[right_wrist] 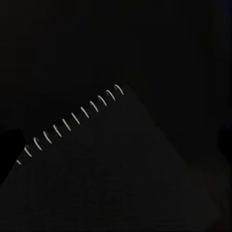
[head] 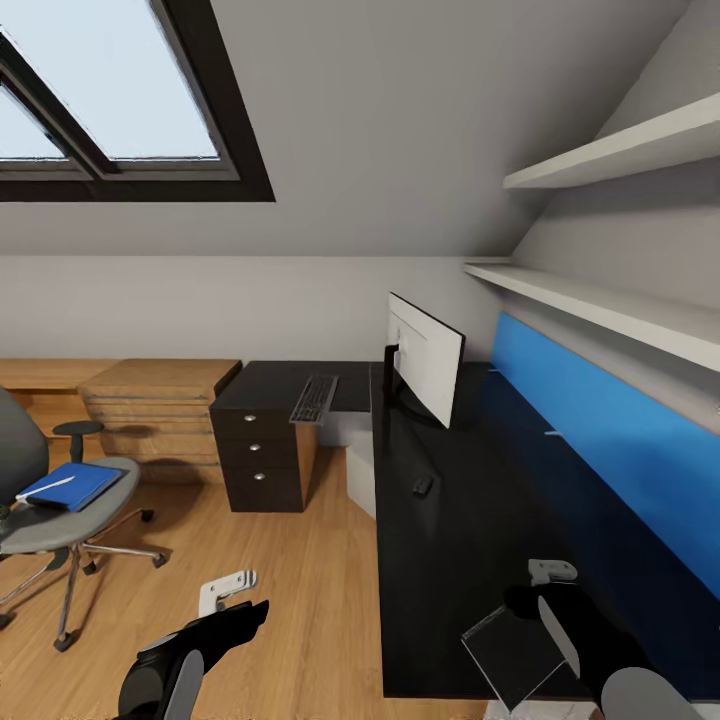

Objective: In the bedroom, organize the workspace by keeping the computer under the desk, ensuring the monitor is on the desk, placing the keyboard on the desk next to the monitor, placing the mouse on the desk next to the keyboard, moving the folder from the swivel chair onto the desk next to the mouse, stacking the notebook on top of the folder with the pen on top of the notebook, and positioning the swivel chair next to the desk.

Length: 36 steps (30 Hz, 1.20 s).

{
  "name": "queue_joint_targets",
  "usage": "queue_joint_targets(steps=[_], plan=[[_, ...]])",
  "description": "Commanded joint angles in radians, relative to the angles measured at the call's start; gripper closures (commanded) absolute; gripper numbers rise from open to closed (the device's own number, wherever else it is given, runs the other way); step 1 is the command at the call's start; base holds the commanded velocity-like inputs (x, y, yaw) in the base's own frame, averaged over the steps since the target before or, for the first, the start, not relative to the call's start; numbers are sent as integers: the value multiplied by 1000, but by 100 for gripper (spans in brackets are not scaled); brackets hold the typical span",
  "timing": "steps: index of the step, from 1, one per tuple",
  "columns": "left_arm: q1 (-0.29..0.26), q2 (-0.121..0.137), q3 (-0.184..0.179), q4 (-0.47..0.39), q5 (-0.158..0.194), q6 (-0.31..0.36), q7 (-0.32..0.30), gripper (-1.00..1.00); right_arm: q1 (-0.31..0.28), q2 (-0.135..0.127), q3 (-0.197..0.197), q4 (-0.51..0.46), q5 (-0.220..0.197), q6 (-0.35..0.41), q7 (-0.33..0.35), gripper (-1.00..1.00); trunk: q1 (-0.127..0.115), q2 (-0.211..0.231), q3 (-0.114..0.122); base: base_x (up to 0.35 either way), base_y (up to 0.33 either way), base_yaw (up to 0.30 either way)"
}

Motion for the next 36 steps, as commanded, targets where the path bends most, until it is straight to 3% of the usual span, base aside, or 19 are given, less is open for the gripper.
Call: queue_joint_targets(steps=[1, 36], plan=[[-1, -1, 1, -1, 11, 5, 7, -100, 0, 0, 0, -2, -5, 5, -4, -100, 0, -1, -2, -63, 0, 0], [-1, -1, 1, -1, 11, 5, 7, -100, 0, 0, 0, -2, -3, 4, -5, -100, 0, -1, -2, -64, 0, 0]])
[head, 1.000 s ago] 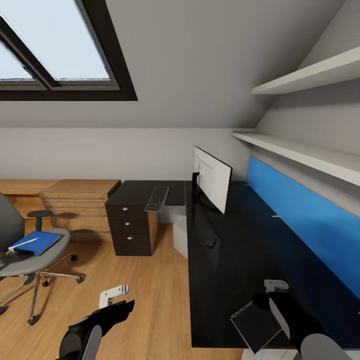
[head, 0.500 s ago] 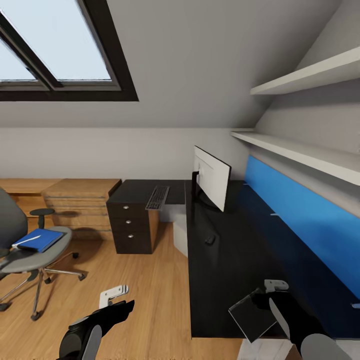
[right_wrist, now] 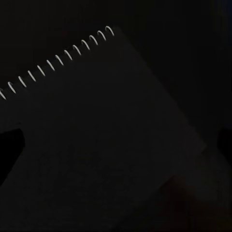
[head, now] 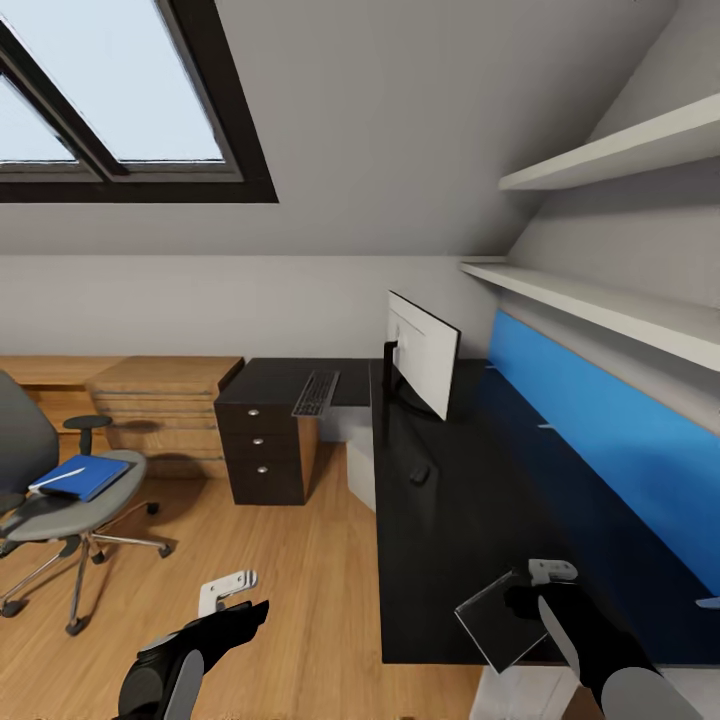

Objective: In the bedroom, organize the workspace by keeping the computer under the desk, ensuring the monitor is on the desk, placing the keyboard on the desk next to the monitor, placing the mouse on the desk next to the keyboard, moving the folder from the swivel chair onto the desk next to the mouse, stacking the notebook on top of the folder with the pen on top of the notebook, and positioning the swivel chair next to the desk.

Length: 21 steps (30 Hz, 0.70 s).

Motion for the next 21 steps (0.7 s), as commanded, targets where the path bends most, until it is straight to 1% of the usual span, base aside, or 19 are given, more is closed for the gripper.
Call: queue_joint_targets(steps=[1, 7, 21], plan=[[-1, -1, 1, -1, 11, 4, 8, -100, 0, 0, 0, -2, -5, 5, -4, -100, 0, -1, -2, -159, 0, 0], [-1, -1, 1, -1, 11, 5, 8, -100, 0, 0, 0, -2, -5, 5, -4, -100, 0, -1, -2, -142, 0, 0], [-1, -1, 1, -1, 11, 5, 9, -100, 0, 0, 0, -2, -5, 5, -4, -100, 0, -1, -2, -14, 0, 0]])
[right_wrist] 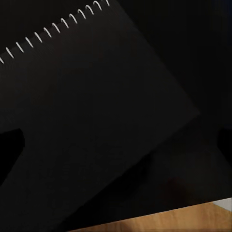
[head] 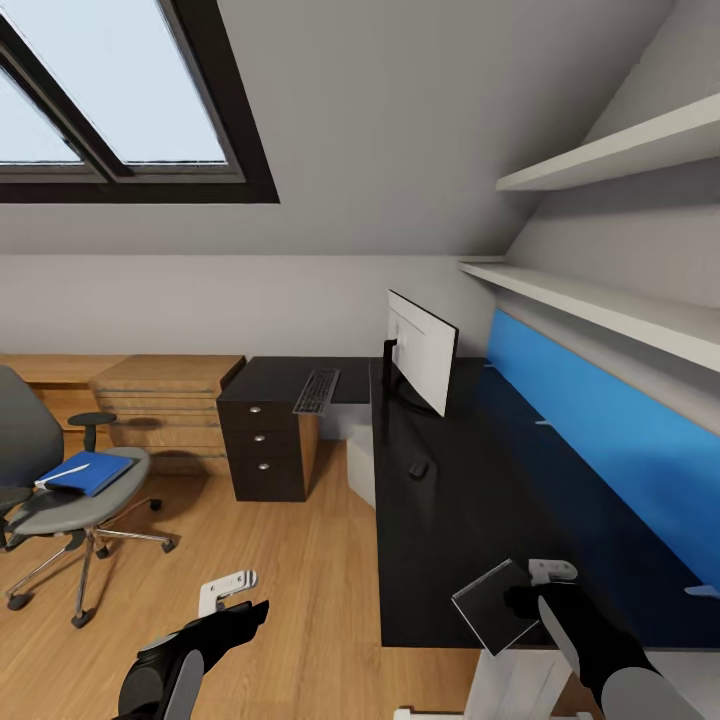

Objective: In the bedroom, organize the workspace by keeping the computer under the desk, ensuring the monitor is on the desk, placing the keyboard on the desk next to the monitor, placing the mouse on the desk next to the keyboard, moving the folder from the swivel chair onto the desk next to the mouse, stacking the notebook on top of the folder with the pen on top of the notebook, and positioning the swivel chair next to the desk.

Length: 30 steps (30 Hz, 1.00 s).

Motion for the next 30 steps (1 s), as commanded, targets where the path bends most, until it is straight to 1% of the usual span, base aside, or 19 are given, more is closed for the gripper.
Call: queue_joint_targets(steps=[1, 9, 15, 17, 24, 30], plan=[[-1, -1, 1, -1, 11, 5, 7, -100, 0, 0, 0, -2, -5, 5, -4, -100, 0, -1, -2, -1, 0, 0], [-1, -1, 1, -1, 11, 5, 8, -100, 0, 0, 0, -4, -5, 3, -4, -100, 0, -1, -2, 1, 0, 0], [-1, -1, 1, 10, 11, 3, 9, -100, 0, 0, 1, -6, -5, 1, -5, -100, 0, -1, -2, 141, 0, 0], [-1, -1, 0, 27, 11, 3, 10, -100, 0, 0, 1, -6, -5, -1, -5, -100, 0, -1, -2, 50, 0, 0], [-1, -1, 1, 33, 10, 3, 10, -100, 0, 0, 1, -8, -5, -1, -5, -100, 0, -1, -2, 26, 0, 0], [-1, -1, 0, 34, 10, 3, 9, -100, 0, 0, 1, -8, -5, -1, -5, -100, 0, -1, -2, 195, 0, 0]])
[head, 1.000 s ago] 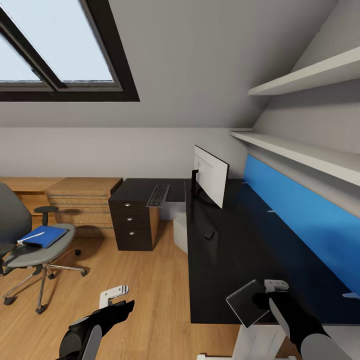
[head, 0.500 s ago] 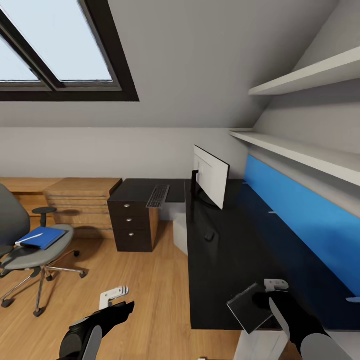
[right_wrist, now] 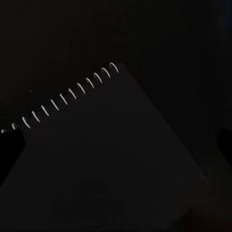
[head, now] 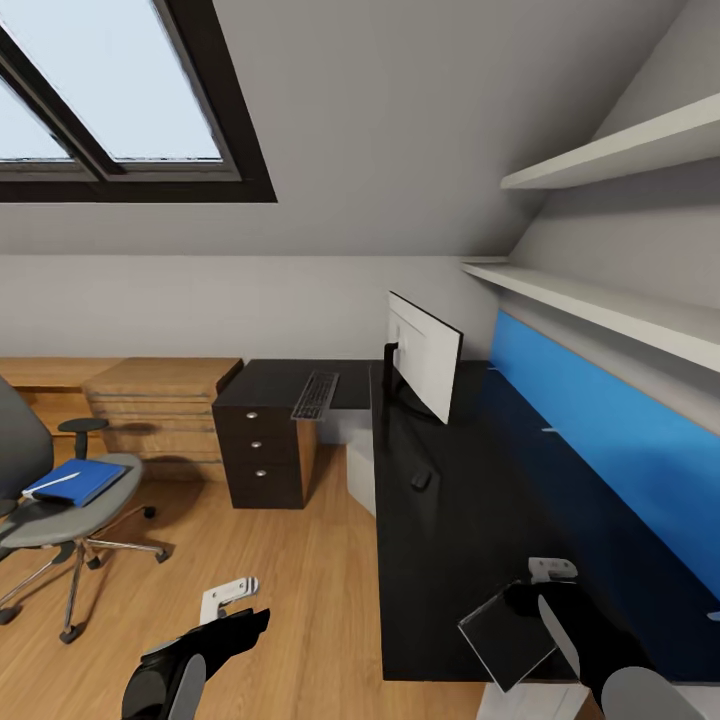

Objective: In the bedroom, organize the workspace by keeping the computer under the desk, ensuring the monitor is on the desk, placing the keyboard on the desk next to the monitor, placing the mouse on the desk next to the keyboard, moving the folder from the swivel chair onto the desk next to the mouse, stacking the notebook on top of the folder with the pen on top of the notebook, and positioning the swivel chair next to the desk.

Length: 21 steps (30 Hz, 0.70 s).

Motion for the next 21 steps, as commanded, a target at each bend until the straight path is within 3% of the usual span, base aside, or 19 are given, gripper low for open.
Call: queue_joint_targets(steps=[1, 12, 21], plan=[[-1, -1, 1, -1, 11, 5, 7, -100, 0, 0, 0, -2, -5, 5, -4, -100, 1, -1, -2, 155, 0, 0], [-1, -1, 1, -1, 10, 4, 6, -100, 0, 0, 0, -2, -5, 6, -4, -100, 1, -1, -2, 126, 0, 0], [0, -1, 2, -1, 9, 5, 7, -100, 0, 0, 0, -4, -5, 9, -4, -100, 1, -1, -2, 13, 0, 0]])
